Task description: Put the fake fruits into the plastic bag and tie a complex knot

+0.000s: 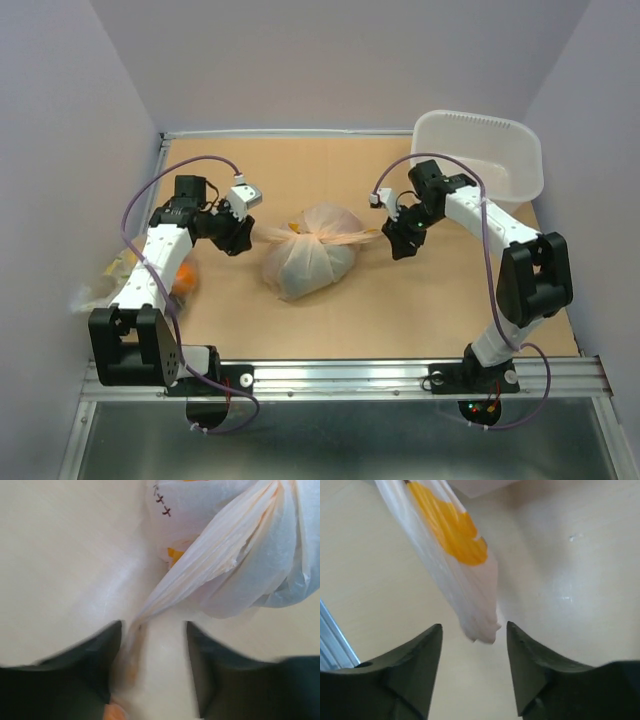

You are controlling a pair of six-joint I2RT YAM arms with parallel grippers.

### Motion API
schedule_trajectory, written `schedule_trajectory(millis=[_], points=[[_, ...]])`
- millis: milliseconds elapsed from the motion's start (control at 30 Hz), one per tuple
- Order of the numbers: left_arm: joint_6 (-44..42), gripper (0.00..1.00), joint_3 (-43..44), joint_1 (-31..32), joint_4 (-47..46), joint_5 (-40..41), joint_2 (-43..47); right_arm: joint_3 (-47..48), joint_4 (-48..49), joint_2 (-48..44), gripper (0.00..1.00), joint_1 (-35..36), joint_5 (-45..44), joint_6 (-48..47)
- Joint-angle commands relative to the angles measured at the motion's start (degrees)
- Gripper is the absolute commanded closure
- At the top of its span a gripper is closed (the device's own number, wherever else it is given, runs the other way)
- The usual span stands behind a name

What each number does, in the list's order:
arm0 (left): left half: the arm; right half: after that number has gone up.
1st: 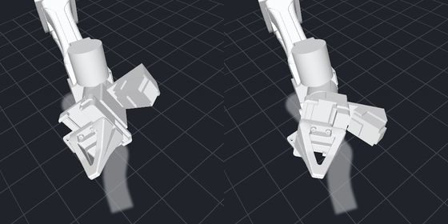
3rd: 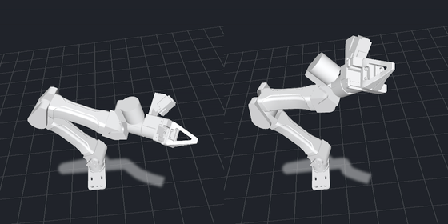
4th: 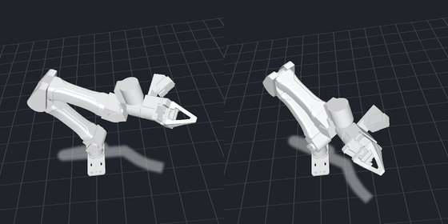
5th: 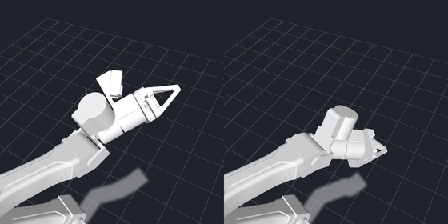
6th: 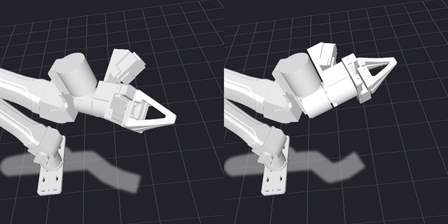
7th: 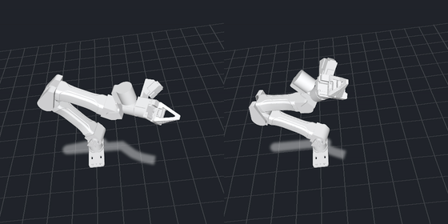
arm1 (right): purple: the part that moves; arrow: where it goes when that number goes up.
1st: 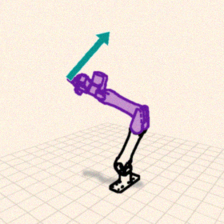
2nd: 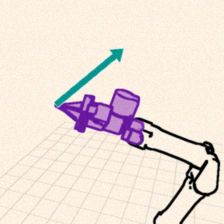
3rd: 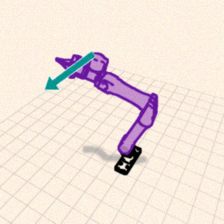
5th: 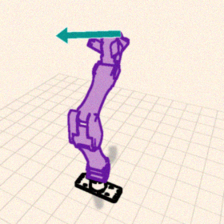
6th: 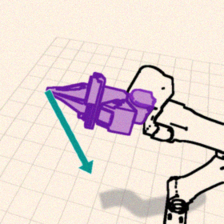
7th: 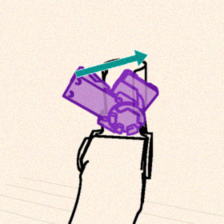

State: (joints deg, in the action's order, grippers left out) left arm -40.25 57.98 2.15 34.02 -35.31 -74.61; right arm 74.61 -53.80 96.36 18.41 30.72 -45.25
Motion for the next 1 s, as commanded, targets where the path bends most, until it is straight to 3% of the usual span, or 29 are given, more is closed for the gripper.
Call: schedule_trajectory(millis=[0, 33, 100, 133, 167, 267, 300, 500, 567, 667, 800, 967], points=[[-1.2, 0.08, 5.8, -0.2, 3.5, 2.4, -0.6, 7.4, -5.6, -0.3, 0.32, 0.0, -1.7, 1.9], [-1.9, 0.01, 7.0, 0.0, 4.8, 1.4, -0.5, 8.4, -6.2, -0.4, 0.28, 0.0, -1.1, 2.1], [-4.6, 0.01, 11.4, 0.0, 9.0, 0.4, -0.4, 12.1, -8.0, -0.6, 0.16, 0.3, -0.1, 2.9], [-5.0, 0.01, 13.1, 0.0, 10.2, 0.2, -0.3, 13.4, -8.3, -0.7, 0.04, 0.3, 0.6, 3.2], [-5.0, 0.01, 17.0, 0.0, 12.2, 0.2, -0.2, 15.9, -8.5, -1.4, 0.0, 0.3, 0.7, 3.7], [-1.7, 0.01, 22.5, 0.0, 11.4, 2.4, -0.3, 19.5, -7.7, -2.1, 0.0, 0.3, 2.3, 6.7], [3.9, 0.01, 25.5, 0.0, 9.9, 3.9, -0.6, 21.7, -5.2, -2.2, 0.0, 0.2, 2.4, 8.8], [18.3, 0.01, 36.0, 0.0, 2.2, 8.7, -6.0, 27.7, 10.5, 0.7, 0.0, -0.7, 0.6, 32.7], [20.2, 0.01, 37.7, 0.0, 1.0, 9.0, -8.0, 28.8, 13.0, 4.0, 0.0, -1.4, -0.5, 36.1], [23.1, 0.01, 35.6, 0.0, -4.2, 10.9, -9.9, 29.5, 17.8, 8.1, 0.0, -1.5, -0.2, 40.9], [25.7, 0.01, 28.4, 0.2, -10.3, 15.1, -10.8, 22.9, 27.8, 8.3, 0.0, -1.5, 0.7, 42.4], [27.8, 0.01, 24.6, 0.6, -13.7, 18.1, -10.6, 19.4, 32.3, 7.9, 0.0, -1.5, 1.8, 45.2]])
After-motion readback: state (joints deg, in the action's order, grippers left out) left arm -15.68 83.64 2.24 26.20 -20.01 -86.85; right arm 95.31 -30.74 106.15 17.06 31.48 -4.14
